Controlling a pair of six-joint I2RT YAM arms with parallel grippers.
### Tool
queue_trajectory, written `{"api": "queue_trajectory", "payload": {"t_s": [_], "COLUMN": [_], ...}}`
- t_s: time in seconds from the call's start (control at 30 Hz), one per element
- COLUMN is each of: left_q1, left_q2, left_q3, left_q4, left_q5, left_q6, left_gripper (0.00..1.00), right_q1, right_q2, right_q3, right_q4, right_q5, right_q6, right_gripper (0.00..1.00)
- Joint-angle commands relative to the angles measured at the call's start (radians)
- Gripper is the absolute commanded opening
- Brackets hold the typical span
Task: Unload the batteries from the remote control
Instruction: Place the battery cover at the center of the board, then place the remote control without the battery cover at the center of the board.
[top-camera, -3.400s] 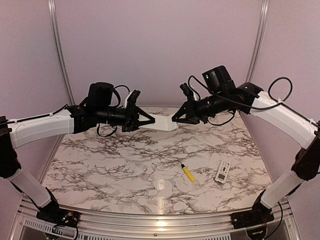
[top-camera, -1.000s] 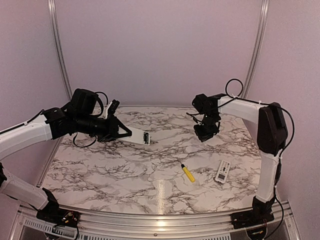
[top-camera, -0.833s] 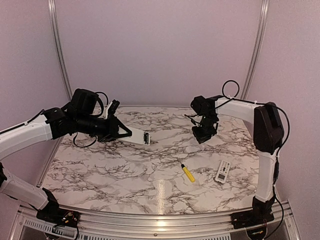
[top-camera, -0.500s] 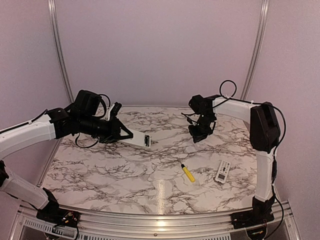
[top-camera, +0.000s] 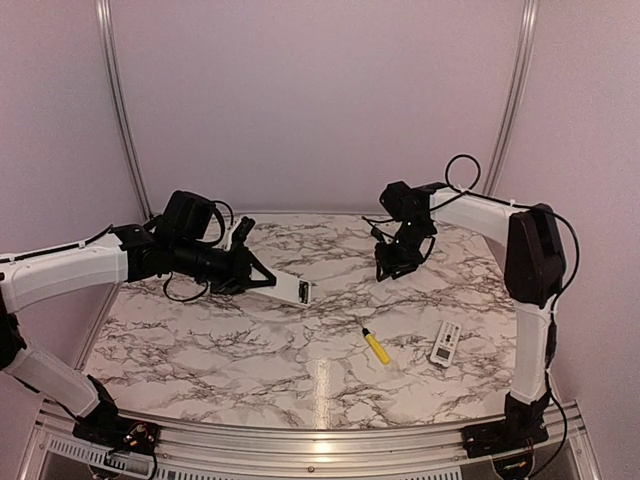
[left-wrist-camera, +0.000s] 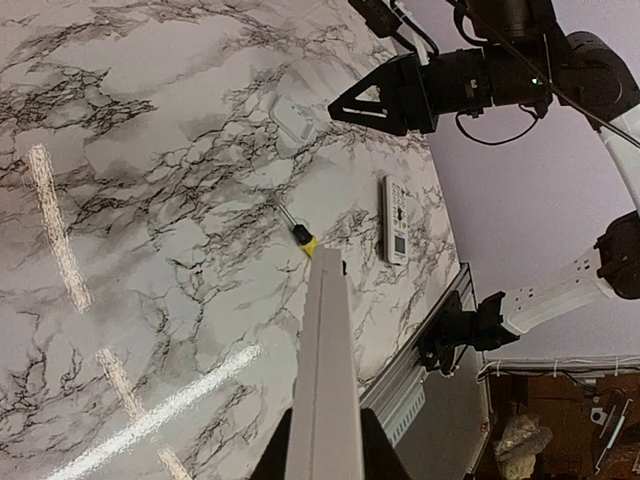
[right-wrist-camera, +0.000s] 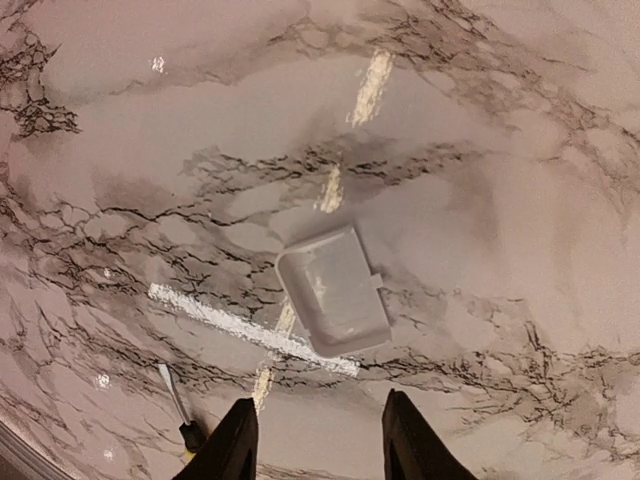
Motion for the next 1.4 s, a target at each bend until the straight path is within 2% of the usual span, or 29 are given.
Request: {"api": "queue_trajectory", "payload": {"t_s": [0.0,0.33,0.57,0.83,1.07,1.2,1.37], "left_q1": [0.004,-0.006,-0.018,-0.029,-0.036,-0.038,-0.038], "left_q2": [0.041,0.186,0.313,0.425,0.457,0.456,0.436], "left_q3": [-0.040,-0.137,-0.160,-0.220,-0.252,-0.269,-0.283], "left_q4": [0.138,0.456,0.546,0.678,0.677,0.639,0.581], "left_q5": [0.061,0.156,0.186,0.206,0.191,0.173,0.133], "left_q6": [-0.027,-0.163,-0.179,-0.223,-0.210,-0.187,-0.162], "left_gripper": [0.00,0.00,0.00,0.00,0.00,0.09,0.34], "right_q1": [-0.003,0.001,0.050,0.144,0.151,0.153,0.155], "right_q2": [-0.099,-0.320,-0.465,-0.501,-0.499,-0.475,-0.449], "right_q3": [-0.002,-0.255,-0.473,-0.573,-0.634,-0.662,-0.682], "right_q4": [-0.011,0.129,0.256,0.305,0.371,0.385,0.396], "right_q5": [-0.051,-0.155,-0.209,-0.187,-0.212,-0.216,-0.220], "right_q6": [0.011,0.053,0.095,0.129,0.150,0.146,0.136], "right_gripper": [0.43,0.55,0.61,0.63,0.63,0.63,0.63]}}
